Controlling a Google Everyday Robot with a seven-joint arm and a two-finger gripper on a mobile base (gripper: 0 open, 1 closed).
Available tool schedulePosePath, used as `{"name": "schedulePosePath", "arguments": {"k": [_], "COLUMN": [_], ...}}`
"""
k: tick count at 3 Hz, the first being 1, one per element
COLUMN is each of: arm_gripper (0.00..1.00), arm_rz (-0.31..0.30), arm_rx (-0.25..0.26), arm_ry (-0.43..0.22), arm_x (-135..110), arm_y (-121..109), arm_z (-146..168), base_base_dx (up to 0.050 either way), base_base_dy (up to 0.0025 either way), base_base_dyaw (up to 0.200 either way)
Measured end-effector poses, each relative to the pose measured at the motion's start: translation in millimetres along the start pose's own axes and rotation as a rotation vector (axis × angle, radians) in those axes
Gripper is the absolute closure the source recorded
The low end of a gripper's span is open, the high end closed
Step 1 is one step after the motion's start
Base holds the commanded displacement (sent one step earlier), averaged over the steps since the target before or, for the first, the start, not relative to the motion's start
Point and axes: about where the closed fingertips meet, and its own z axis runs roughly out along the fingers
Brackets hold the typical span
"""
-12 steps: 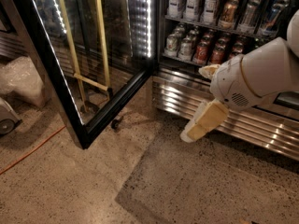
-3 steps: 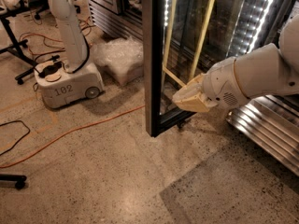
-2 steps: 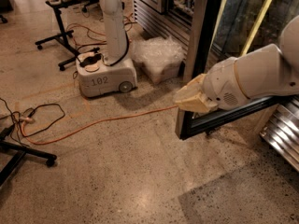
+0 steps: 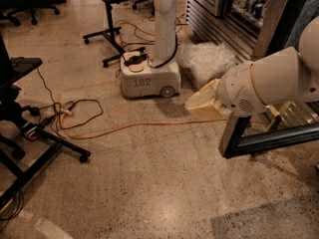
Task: Close left fridge door
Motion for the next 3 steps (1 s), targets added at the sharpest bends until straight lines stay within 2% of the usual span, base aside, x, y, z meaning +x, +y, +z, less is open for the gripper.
{"name": "schedulePosePath", "arguments": {"k": [1,3], "arm_gripper": [1.00,1.00], "arm_rz": [0.000,-0.008], "arm_rx": [0.000,0.020], "arm_ry": [0.000,0.006], "arm_x": [-0.2,-4.8], "arm_y": [0.1,1.1], "arm_z": [0.2,3.1], "base_base_dx": [0.000,0.000], "base_base_dy": [0.00010,0.00000], "base_base_dyaw": [0.199,0.000]}}
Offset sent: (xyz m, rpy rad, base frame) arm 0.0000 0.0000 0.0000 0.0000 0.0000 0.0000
